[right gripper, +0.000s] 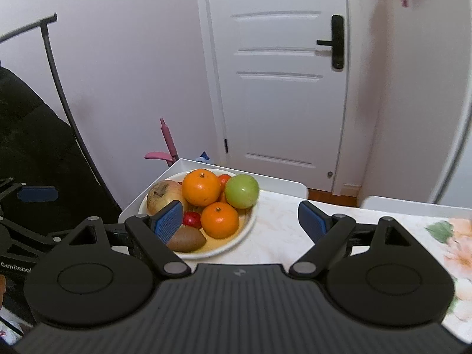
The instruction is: Organize fruits
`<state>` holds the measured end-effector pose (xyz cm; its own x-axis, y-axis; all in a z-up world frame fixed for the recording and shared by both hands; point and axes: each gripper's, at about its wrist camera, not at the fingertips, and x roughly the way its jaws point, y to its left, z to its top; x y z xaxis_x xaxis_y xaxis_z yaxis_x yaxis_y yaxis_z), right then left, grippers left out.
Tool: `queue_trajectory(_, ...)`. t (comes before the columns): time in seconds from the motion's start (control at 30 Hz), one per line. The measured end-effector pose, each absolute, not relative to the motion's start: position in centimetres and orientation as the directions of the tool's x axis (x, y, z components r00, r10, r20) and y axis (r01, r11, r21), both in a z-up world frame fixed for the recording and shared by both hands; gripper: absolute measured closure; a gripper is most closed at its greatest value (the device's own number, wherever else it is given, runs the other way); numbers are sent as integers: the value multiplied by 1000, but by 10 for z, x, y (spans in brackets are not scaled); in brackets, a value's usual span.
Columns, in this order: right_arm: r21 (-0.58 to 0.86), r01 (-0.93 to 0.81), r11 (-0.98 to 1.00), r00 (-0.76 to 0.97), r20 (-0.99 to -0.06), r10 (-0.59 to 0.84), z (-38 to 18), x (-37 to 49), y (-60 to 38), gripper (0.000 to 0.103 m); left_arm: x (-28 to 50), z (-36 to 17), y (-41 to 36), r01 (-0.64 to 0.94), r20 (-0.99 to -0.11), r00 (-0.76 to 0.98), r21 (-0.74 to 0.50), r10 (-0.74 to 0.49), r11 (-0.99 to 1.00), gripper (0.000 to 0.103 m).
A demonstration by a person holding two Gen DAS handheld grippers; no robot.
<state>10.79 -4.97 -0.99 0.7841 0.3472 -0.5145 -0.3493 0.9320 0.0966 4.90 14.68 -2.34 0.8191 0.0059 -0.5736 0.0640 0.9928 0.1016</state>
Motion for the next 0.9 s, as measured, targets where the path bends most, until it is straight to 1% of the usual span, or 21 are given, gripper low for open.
queue_trajectory(0.1,97,-318,943,796,-513,321,4,83,-70,3,29,-11,132,47,-556,831,108,21,993,1)
queue_trajectory(0.3,93,-250,964,822,-506,262,30,35,-113,3,-5,19,98,45,-518,855,94,10,995,1)
queue_trajectory(0.43,80,-202,976,835,-507,214,43,8,-140,3,-23,37,74,38,-493,870,111,21,993,1)
queue_trajectory(0.5,71,-173,982,839,-511,185,48,-3,-151,0,-30,43,66,42,-486,874,88,6,995,1)
queue_trajectory(0.57,56,-144,988,846,-511,152,52,-12,-159,0,-33,46,60,44,-487,873,64,-8,997,0)
queue_trajectory(0.7,39,-89,995,847,-523,96,58,-29,-173,0,-39,48,47,48,-479,878,54,-16,997,0)
queue_trajectory(0.8,6,-52,999,842,-538,47,56,-37,-176,0,-43,48,38,50,-484,875,53,-18,997,0)
queue_trajectory(0.9,-6,-36,999,832,-554,27,50,-43,-179,0,-46,47,32,51,-491,871,49,-20,997,0)
